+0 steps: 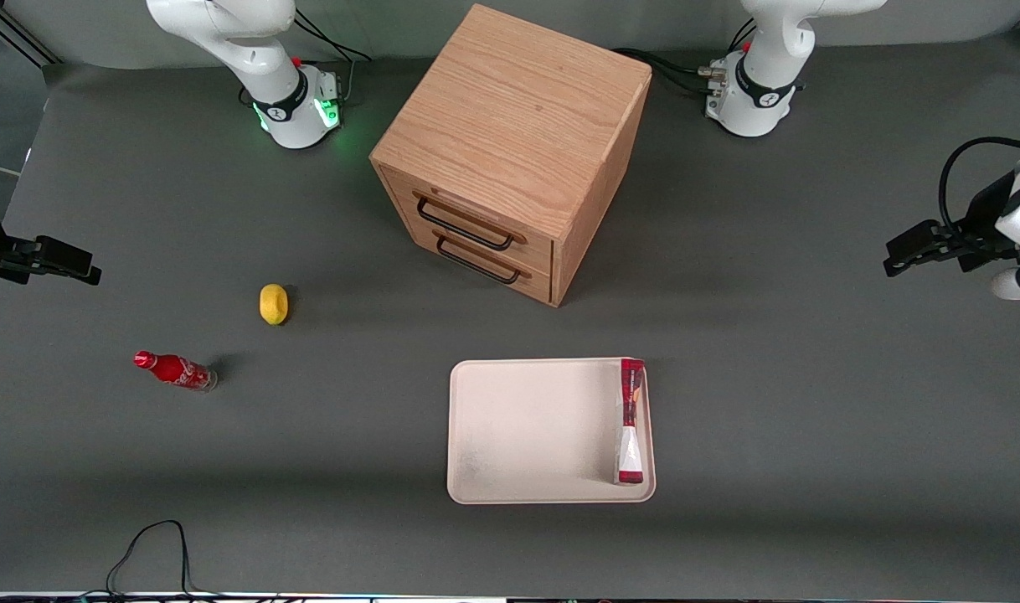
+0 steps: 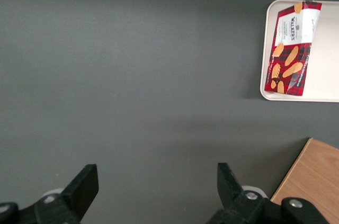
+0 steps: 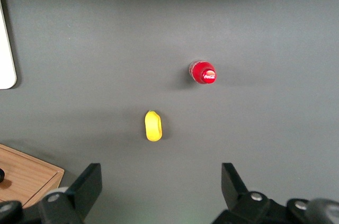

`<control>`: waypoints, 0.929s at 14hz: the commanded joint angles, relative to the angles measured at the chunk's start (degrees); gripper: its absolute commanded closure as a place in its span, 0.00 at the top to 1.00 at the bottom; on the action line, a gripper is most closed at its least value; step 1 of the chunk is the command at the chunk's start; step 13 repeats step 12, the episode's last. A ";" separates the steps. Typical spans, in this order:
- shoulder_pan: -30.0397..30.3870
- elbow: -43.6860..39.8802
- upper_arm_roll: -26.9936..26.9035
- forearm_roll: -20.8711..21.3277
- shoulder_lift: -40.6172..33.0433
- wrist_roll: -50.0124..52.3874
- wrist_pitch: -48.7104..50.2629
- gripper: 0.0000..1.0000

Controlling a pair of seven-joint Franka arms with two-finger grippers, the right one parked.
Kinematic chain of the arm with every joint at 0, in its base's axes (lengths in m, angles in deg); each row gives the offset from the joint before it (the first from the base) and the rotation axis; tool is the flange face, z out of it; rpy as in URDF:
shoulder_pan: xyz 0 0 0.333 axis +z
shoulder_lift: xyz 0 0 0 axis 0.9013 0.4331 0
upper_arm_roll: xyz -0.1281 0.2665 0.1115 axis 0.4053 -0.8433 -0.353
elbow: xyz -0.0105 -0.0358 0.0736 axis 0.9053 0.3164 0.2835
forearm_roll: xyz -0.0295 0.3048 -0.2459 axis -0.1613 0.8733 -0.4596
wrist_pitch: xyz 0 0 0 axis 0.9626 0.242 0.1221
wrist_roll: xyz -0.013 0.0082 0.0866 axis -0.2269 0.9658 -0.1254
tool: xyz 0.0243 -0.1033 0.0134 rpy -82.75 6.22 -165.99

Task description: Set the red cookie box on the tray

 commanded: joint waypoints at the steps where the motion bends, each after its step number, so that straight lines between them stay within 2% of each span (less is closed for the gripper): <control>1: 0.28 1.92 2.05 1.17 -2.03 -1.52 -0.05 1.00; 13: 0.81 1.74 2.24 1.34 -2.03 -3.89 1.98 1.00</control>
